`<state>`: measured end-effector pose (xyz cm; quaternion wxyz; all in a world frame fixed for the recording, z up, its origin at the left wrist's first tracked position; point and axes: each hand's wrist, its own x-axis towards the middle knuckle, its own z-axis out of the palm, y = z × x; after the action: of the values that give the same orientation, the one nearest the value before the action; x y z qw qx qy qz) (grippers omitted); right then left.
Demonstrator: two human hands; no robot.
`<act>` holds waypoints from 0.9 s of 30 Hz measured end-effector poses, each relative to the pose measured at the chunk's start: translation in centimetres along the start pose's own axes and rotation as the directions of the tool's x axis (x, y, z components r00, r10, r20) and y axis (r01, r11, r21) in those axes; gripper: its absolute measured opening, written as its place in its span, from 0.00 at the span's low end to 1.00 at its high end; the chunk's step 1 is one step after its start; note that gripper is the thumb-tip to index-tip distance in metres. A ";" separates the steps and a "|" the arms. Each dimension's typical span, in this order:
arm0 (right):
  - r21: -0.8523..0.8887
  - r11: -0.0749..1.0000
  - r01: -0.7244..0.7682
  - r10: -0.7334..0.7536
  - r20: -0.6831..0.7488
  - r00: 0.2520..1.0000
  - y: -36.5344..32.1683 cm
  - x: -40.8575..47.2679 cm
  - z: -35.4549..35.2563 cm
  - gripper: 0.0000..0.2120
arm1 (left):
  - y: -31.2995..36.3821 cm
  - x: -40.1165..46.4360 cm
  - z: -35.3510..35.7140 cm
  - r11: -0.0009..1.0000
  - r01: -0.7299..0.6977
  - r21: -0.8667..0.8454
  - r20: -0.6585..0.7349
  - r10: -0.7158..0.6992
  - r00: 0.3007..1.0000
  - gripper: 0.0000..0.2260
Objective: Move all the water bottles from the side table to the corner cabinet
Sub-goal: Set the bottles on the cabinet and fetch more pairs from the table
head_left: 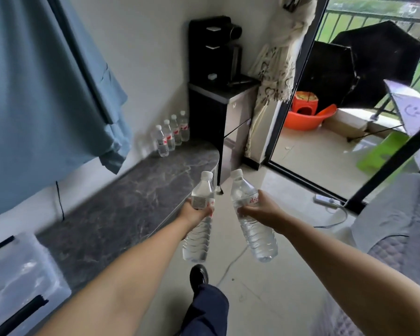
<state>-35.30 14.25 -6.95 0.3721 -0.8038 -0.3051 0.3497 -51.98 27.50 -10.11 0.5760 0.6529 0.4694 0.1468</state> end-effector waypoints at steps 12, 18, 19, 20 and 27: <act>0.075 0.997 -0.006 0.006 0.006 1.000 -8.0 23.8 -4.3 0.22 | 9.2 24.6 -2.3 0.999 0.046 -0.017 0.026 -0.046 0.999 0.16; 0.051 0.997 -0.051 0.050 0.019 0.999 -10.8 32.3 -4.0 0.19 | 10.7 33.2 -4.0 0.991 0.134 -0.028 -0.013 -0.134 0.991 0.22; 0.023 0.999 -0.048 0.047 0.047 0.998 -11.1 33.8 -4.0 0.19 | 10.7 34.3 -4.1 0.989 0.145 -0.036 -0.020 -0.145 0.989 0.23; 0.004 0.999 -0.049 0.049 0.072 0.996 -11.5 35.8 -3.9 0.20 | 10.7 35.7 -4.2 0.986 0.156 -0.051 -0.033 -0.158 0.987 0.23; -0.146 0.989 0.006 0.027 0.227 0.973 -15.0 51.4 -3.3 0.23 | 10.7 47.0 -4.0 0.967 0.238 -0.094 -0.102 -0.247 0.964 0.27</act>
<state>-6.86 59.66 -10.43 0.2728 -0.7848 -0.3664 0.4187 -25.91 67.87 -15.87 0.5881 0.5573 0.5714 0.1304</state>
